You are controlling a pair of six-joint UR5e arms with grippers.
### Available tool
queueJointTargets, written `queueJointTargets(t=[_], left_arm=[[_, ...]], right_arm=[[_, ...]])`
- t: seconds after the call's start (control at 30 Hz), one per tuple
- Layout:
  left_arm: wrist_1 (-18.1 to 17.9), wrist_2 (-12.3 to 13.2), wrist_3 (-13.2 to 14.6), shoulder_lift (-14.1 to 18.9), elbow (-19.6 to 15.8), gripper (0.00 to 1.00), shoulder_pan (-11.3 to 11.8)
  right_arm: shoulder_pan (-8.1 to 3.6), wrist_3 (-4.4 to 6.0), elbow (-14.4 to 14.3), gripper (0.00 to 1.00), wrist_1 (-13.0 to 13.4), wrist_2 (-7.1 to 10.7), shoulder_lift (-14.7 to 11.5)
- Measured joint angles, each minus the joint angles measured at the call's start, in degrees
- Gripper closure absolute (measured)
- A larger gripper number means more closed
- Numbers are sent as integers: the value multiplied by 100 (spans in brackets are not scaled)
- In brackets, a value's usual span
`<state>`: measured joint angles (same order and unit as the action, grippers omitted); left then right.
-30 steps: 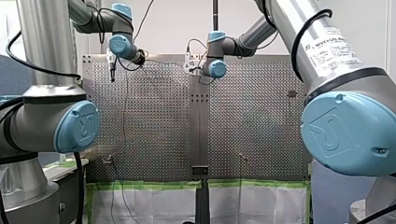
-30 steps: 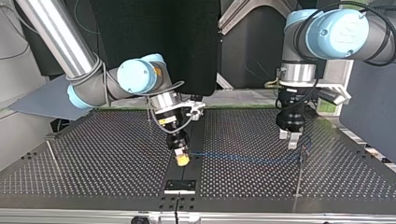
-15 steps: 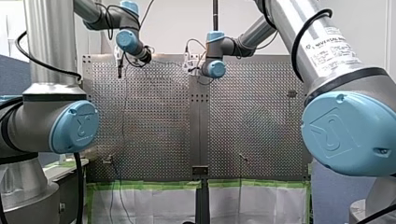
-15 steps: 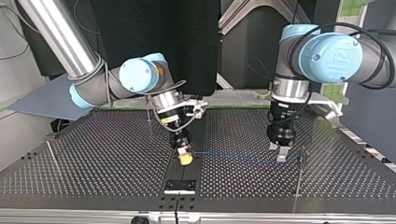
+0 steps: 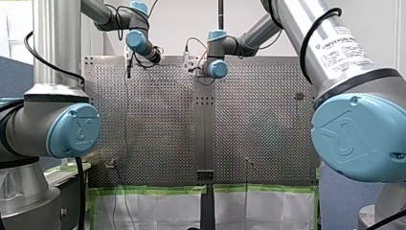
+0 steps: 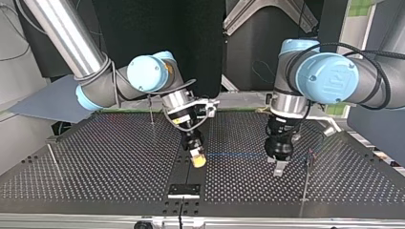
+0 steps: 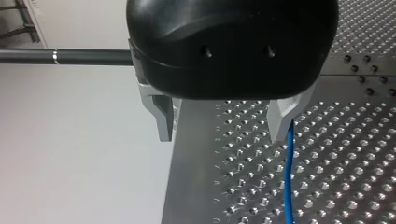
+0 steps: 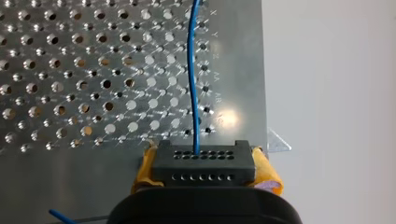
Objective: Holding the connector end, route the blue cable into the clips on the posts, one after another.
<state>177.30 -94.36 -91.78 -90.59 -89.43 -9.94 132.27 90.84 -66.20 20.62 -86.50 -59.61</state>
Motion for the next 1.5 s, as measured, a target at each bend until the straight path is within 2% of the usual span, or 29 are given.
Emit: queueJointTargets(t=[0.27, 0.5, 0.9, 1.03, 1.33, 1.5], left_arm=[[97, -113, 56, 48, 4, 0, -4], [41, -114, -107, 262, 4, 0, 26], [637, -21, -66, 298, 5, 0, -122], [726, -1, -59, 274, 6, 0, -160], [600, -50, 28, 45, 5, 0, -209], [365, -165, 125, -150, 6, 0, -197]], right_arm=[[-20, 22, 38, 100, -23, 0, 5], [-64, 38, 40, 100, -23, -6, 11], [-59, 40, 40, 100, -26, -1, 14], [-41, 40, 40, 100, -27, 0, 12], [14, 8, 44, 100, -43, 1, 6], [39, -1, 69, 100, -74, 0, 4]])
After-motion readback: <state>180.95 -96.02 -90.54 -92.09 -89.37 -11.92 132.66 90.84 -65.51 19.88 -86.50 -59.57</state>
